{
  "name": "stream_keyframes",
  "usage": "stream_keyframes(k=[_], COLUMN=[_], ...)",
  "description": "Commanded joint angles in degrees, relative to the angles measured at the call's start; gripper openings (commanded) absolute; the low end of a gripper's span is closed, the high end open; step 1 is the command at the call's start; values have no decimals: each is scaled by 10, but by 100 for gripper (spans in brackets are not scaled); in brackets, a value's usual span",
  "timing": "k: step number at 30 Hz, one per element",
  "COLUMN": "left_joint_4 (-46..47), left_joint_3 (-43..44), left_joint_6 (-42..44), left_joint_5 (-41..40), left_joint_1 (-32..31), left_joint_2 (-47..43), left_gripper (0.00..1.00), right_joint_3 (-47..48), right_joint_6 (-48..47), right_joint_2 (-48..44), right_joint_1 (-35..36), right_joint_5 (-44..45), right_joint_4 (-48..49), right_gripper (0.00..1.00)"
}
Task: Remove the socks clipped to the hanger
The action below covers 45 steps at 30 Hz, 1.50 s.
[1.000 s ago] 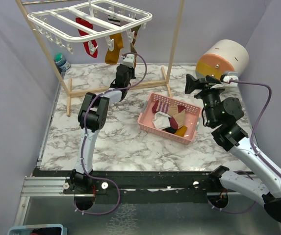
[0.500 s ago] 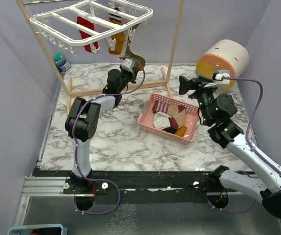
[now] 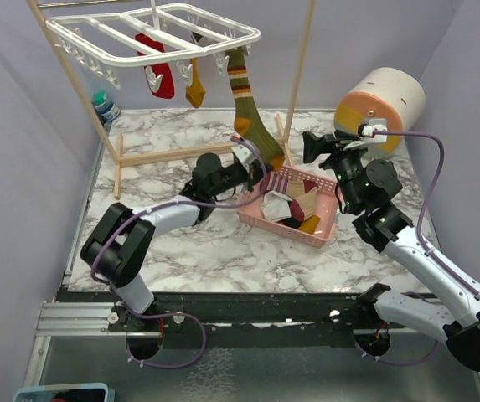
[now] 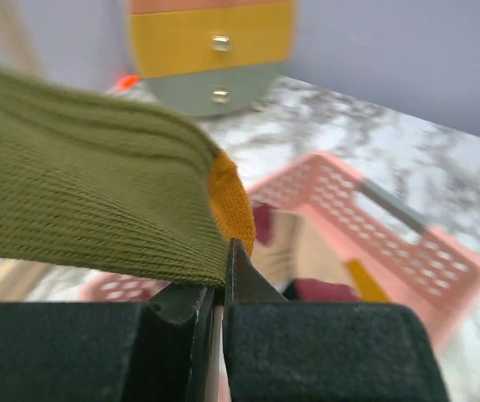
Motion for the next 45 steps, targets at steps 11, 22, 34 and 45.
stream_keyframes(k=[11,22,34,45], left_joint_4=[-196,-279,-279,-306], left_joint_3=[-130,-175,-172,-178], left_joint_6=[68,73,87,79], left_joint_5=[-70,-116,-106,-100], left_joint_1=[-136,-143,-143,-143], left_joint_2=[-243,-338,-320,-346], left_gripper=[0,0,0,0], right_joint_3=[36,101,244,309], right_joint_6=[-44,-39,-1,195], right_joint_2=[-13,91,247,378], right_joint_1=[1,1,0,-61], right_joint_5=[-2,-201,-360,-643], right_joint_4=[9,35,69,237], right_gripper=[86,86,86,86])
